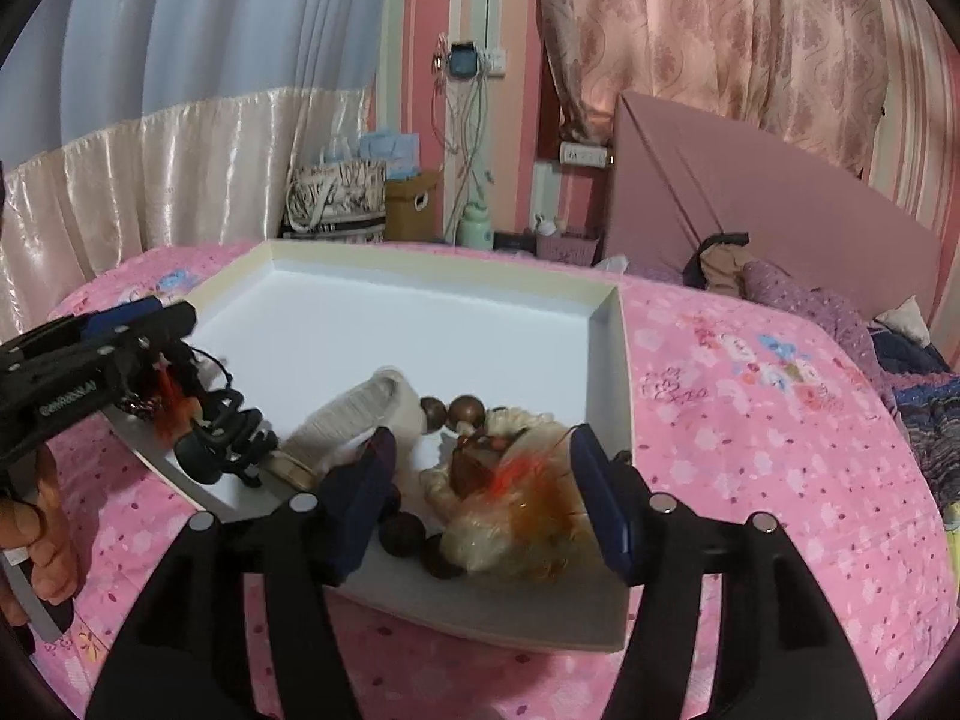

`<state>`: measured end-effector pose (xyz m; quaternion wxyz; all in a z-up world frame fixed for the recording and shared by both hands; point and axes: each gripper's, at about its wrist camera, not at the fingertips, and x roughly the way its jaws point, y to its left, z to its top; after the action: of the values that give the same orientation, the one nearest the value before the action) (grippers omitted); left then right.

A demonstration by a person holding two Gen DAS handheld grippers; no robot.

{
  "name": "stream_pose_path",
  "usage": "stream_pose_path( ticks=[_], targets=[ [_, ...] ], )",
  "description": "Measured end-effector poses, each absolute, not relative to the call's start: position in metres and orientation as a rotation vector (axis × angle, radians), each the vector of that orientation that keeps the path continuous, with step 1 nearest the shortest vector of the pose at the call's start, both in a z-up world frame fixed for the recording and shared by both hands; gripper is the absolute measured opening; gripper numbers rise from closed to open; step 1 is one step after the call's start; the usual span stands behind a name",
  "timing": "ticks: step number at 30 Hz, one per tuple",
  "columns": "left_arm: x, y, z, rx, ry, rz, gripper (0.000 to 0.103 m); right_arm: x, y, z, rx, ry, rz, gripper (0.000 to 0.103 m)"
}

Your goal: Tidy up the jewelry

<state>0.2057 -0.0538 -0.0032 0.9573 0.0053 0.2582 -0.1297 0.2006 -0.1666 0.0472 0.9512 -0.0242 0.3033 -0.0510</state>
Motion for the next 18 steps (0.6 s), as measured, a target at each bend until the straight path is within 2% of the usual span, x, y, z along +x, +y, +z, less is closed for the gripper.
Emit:
stream_pose_path(
  ticks=[6, 18],
  targets=[
    [0.199, -0.047, 0.0, -0.012, 0.489, -0.255, 0.053, 0.191, -0.166, 0.052, -0.065, 0.597, -0.111, 0.062],
    [0.179, -0.034, 0.025, -0.025, 0.48, -0.243, 0.053, 0.151, -0.162, 0.093, -0.028, 0.538, -0.084, 0.062]
  ],
)
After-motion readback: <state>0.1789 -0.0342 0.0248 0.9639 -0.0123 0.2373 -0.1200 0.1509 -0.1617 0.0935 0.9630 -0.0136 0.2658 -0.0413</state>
